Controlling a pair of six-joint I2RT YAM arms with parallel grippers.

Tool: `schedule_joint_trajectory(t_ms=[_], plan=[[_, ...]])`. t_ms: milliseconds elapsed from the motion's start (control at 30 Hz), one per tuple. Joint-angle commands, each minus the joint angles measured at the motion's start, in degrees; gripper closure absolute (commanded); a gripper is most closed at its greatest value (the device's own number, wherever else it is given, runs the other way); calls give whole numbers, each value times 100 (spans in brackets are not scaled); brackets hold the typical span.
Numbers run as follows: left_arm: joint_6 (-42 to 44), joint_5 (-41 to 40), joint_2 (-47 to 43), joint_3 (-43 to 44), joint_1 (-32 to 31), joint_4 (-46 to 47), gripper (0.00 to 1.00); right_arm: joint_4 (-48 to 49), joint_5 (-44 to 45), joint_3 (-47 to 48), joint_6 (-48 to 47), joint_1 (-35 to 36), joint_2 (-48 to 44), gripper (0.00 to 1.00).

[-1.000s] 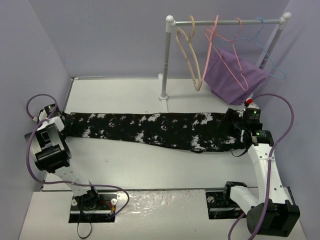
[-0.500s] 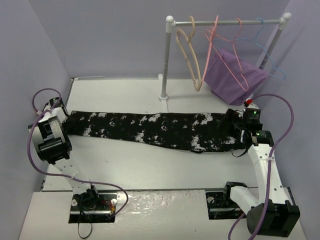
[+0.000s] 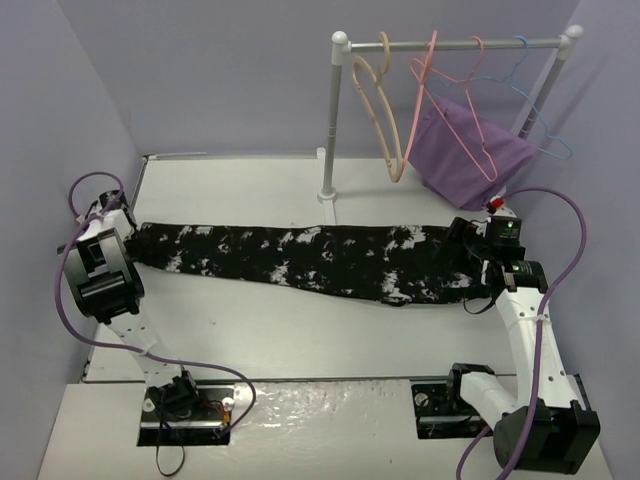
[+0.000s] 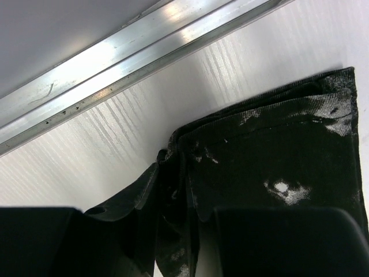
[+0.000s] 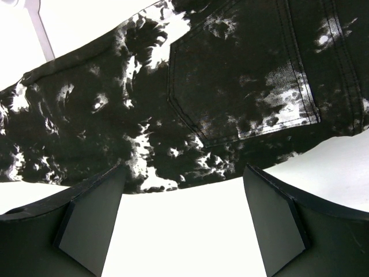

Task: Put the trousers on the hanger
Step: Fold the trousers at the center of the board.

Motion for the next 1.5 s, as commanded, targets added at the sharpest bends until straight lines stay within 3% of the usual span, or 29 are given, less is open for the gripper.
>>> schedule_joint_trajectory(t_ms=[0,133,267,533,767,900,1033,1300,1467], plan=[[687,59,-448,-96,-44,-428,100,111,-124,257,-147,40,-64,20],[1103,9,-1637,289,-44,-579,100,104,-133,269,-142,74,-3,20],[1513,-126,-2271,1348,-27,-982,100,112,-89,287,-168,128,24,20],[2118,-397,-2460,3758,2,-1647,100,121,-56,316,-201,246,50,20],[2439,329,-2647,4278,-283,-1632,100,124,-18,307,-166,324,-40,20],[2585,536,-2897,4029,-966,-1659,100,121,-9,358,-160,339,-46,20],[2277,792,-3356,3118,-1955,-1377,100,120,-1,476,-132,339,-100,20],[1103,885,-4101,754,-3815,222,100,6,-80,1048,-98,348,-89,20],[406,754,-3960,76,-5111,1119,100,-33,-92,1262,-88,348,-59,20]])
